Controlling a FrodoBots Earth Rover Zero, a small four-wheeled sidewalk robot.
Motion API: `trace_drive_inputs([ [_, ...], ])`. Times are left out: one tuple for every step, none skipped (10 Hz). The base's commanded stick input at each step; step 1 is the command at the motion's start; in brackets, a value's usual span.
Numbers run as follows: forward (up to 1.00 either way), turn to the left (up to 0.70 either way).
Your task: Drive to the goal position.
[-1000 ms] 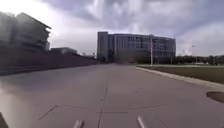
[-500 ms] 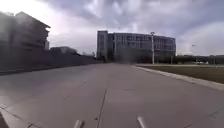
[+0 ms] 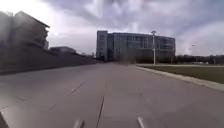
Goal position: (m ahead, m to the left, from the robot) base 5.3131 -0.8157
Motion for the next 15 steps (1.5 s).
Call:
trace_drive_inputs([
  [1.00,0.00],
  [1.00,0.00],
  [1.00,0.00],
  [1.00,0.00],
  [1.00,0.00],
  [1.00,0.00],
  [1.00,0.00],
  [1.00,0.00],
  [1.00,0.00],
  [1.00,0.00],
  [1.00,0.00],
  [1.00,0.00],
  [1.00,0.00],
  [1.00,0.00],
  [1.00,0.00],
])
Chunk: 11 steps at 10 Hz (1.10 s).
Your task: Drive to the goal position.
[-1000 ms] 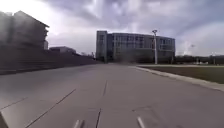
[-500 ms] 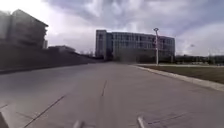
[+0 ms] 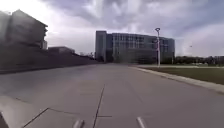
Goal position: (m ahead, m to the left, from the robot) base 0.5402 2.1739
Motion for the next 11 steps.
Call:
trace_drive_inputs([
  [1.00,0.00],
  [1.00,0.00],
  [1.00,0.00],
  [1.00,0.00],
  [1.00,0.00],
  [1.00,0.00],
  [1.00,0.00],
  [1.00,0.00],
  [1.00,0.00],
  [1.00,0.00],
  [1.00,0.00],
])
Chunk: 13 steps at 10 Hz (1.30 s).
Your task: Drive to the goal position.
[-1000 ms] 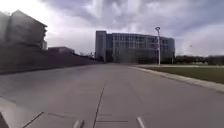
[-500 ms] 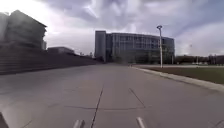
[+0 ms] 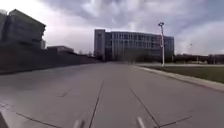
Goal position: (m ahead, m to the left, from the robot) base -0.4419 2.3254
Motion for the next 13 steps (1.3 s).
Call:
trace_drive_inputs([
  [1.00,0.00],
  [1.00,0.00],
  [1.00,0.00],
  [1.00,0.00],
  [1.00,0.00],
  [1.00,0.00],
  [1.00,0.00],
  [1.00,0.00],
  [1.00,0.00],
  [1.00,0.00],
  [1.00,0.00],
  [1.00,0.00],
  [1.00,0.00],
])
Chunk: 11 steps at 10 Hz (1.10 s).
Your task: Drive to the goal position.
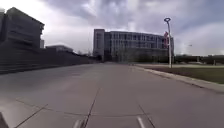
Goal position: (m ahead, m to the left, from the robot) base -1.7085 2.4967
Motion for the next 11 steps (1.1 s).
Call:
trace_drive_inputs([
  [1.00,0.00],
  [1.00,0.00],
  [1.00,0.00],
  [1.00,0.00],
  [1.00,0.00],
  [1.00,0.00],
  [1.00,0.00],
  [1.00,0.00],
  [1.00,0.00],
  [1.00,0.25],
  [1.00,0.27],
])
